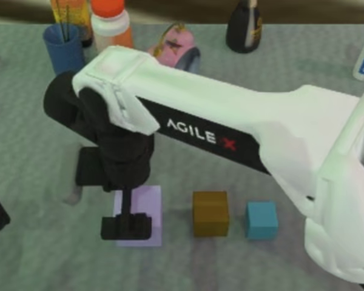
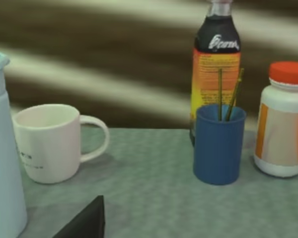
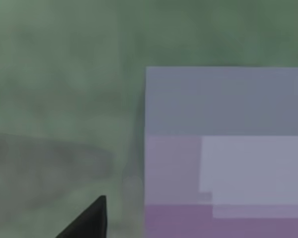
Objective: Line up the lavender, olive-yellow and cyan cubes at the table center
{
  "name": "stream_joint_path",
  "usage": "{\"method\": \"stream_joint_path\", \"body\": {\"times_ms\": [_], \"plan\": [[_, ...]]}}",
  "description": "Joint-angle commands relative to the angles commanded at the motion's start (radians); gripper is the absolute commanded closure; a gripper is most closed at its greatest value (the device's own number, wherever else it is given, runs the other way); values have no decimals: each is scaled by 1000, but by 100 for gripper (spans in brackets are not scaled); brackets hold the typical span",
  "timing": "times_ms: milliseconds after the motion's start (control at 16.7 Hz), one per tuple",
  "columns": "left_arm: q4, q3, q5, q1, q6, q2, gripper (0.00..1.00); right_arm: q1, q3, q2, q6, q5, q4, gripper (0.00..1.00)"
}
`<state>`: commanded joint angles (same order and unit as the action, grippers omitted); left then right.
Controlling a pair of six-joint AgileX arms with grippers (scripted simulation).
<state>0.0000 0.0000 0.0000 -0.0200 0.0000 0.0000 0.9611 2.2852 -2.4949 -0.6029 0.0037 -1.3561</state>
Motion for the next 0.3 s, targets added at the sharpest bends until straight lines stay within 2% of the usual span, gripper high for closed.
{"method": "stream_joint_path", "body": {"times_ms": [300], "plan": [[0, 0, 0, 0, 0, 0, 0, 1, 124, 2, 1, 0, -125, 0]]}}
